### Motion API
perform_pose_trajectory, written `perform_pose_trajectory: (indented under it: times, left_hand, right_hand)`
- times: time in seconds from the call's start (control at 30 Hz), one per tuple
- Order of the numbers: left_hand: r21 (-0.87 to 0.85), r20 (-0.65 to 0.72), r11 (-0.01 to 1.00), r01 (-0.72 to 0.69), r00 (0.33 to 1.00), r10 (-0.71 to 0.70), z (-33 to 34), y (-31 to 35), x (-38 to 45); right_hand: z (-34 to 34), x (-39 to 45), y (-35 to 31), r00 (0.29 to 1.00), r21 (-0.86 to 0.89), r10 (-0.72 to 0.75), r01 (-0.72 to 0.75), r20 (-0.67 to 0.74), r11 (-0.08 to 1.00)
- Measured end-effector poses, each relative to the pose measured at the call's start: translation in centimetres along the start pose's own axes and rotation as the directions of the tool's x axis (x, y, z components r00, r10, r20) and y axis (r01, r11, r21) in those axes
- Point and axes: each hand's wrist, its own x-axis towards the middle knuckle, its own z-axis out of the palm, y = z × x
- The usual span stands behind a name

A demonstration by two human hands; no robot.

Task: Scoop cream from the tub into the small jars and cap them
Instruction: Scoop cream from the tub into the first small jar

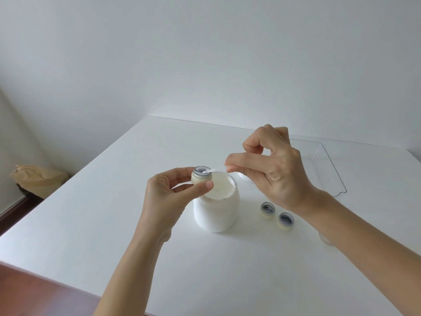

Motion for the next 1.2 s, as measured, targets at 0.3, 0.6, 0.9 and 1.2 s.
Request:
perform_pose_trajectory:
  times: [0.3, 0.6, 0.9, 1.2]
  left_hand:
    - [0.011, -0.010, 1.000, 0.008, 1.000, -0.008, -0.1, 0.0, 0.1]
    - [-0.001, -0.061, 0.999, -0.036, 0.997, 0.036, -1.1, -0.9, -0.4]
    - [-0.008, -0.075, 0.996, -0.091, 0.993, 0.090, -1.3, -1.2, -1.4]
    - [0.005, -0.071, 0.995, -0.097, 0.993, 0.097, -1.2, -1.4, -1.6]
  right_hand:
    - [-0.8, -0.5, 0.4, 0.997, 0.049, 0.075, -0.073, -0.035, 0.996]
    - [0.2, -0.4, 1.1, 0.847, 0.149, 0.488, -0.521, 0.209, 0.841]
    - [3.3, 0.1, 0.4, 0.758, -0.361, 0.317, -0.116, 0.570, 0.926]
    - [3.1, 0.5, 1.1, 0.585, -0.152, 0.582, -0.619, 0.565, 0.770]
